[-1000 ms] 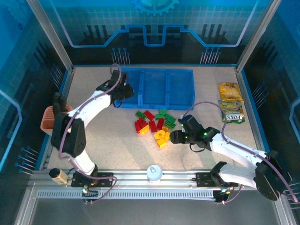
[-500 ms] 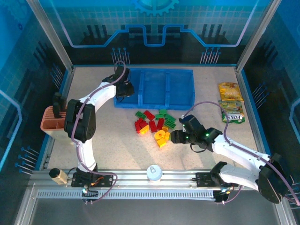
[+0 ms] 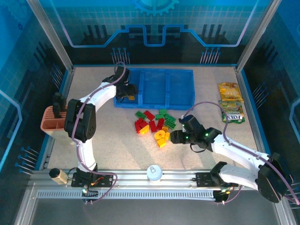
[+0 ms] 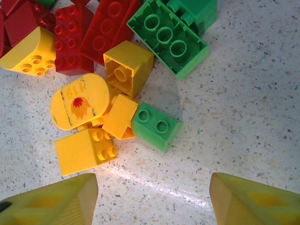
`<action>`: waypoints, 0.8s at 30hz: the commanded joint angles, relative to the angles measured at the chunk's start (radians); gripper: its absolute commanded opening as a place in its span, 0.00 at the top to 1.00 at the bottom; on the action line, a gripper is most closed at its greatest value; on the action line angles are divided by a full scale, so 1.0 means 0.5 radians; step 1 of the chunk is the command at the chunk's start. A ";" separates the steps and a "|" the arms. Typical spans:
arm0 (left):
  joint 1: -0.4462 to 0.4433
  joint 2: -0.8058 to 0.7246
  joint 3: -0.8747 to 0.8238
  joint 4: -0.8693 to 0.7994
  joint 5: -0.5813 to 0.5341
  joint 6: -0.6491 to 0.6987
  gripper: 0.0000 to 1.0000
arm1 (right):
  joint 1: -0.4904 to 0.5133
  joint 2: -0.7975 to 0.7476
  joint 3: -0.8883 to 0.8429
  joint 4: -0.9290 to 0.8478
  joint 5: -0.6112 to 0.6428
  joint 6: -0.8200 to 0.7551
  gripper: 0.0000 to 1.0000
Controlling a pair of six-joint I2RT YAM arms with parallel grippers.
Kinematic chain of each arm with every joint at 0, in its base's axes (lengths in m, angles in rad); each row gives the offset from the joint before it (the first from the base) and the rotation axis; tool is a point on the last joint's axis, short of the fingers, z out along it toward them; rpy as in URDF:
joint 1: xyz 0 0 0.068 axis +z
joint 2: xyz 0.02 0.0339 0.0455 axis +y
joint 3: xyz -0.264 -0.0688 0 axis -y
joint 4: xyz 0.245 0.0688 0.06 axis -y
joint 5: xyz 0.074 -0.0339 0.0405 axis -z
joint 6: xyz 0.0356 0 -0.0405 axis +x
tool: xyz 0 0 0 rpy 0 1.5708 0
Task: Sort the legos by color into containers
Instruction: Place the lego in the container, then move the container to the top-center of the table.
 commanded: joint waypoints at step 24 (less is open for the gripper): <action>-0.454 -2.025 -1.407 -0.038 -0.146 -0.219 0.27 | -0.182 0.582 0.558 -0.135 -0.030 -0.269 0.48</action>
